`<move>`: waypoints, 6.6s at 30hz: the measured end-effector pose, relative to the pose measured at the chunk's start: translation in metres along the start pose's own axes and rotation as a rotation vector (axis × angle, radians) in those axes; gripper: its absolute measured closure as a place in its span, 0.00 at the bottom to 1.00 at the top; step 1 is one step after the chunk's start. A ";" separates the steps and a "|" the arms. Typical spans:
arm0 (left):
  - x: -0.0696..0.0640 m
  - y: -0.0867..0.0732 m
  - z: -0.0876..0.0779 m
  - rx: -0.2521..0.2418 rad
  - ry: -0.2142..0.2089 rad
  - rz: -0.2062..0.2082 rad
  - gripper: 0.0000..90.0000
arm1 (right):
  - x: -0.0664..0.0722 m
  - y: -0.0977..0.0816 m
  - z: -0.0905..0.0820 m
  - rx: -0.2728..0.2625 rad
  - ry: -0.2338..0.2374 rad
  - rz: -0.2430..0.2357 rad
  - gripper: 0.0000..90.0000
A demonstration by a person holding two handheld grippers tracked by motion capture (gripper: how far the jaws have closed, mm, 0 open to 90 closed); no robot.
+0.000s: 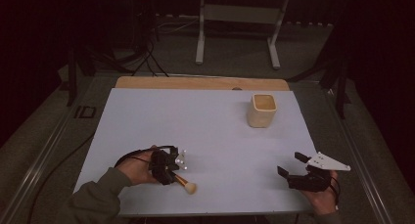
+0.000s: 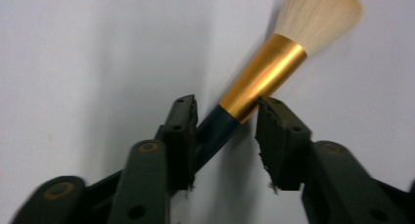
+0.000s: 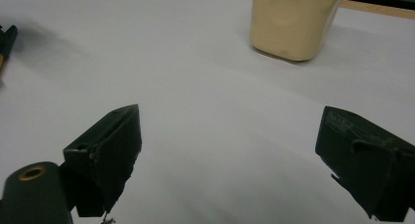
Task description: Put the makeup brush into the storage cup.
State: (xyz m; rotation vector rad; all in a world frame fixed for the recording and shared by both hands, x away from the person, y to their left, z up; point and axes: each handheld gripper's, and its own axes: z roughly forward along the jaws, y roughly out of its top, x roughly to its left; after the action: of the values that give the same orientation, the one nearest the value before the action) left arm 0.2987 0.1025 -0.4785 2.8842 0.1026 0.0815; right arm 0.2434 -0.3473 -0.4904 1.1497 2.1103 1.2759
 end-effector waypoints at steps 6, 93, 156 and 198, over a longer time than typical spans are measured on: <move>-0.005 0.006 0.002 0.058 -0.022 0.056 0.68 | 0.000 0.000 0.000 0.001 0.002 0.000 0.11; 0.010 0.026 -0.054 -0.511 0.168 -0.295 0.83 | 0.007 0.010 0.004 -0.059 0.101 0.054 0.15; -0.018 0.029 -0.035 -0.925 0.203 -0.331 0.83 | 0.090 0.115 0.071 -0.167 0.531 -0.115 0.31; -0.022 0.034 -0.034 -1.011 0.196 -0.341 0.41 | 0.111 0.130 0.087 -0.190 0.642 -0.170 0.81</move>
State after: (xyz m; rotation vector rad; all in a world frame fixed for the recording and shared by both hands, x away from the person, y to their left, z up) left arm 0.2767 0.0770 -0.4378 1.8166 0.4416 0.2629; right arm 0.2968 -0.1800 -0.4138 0.4976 2.3713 1.8891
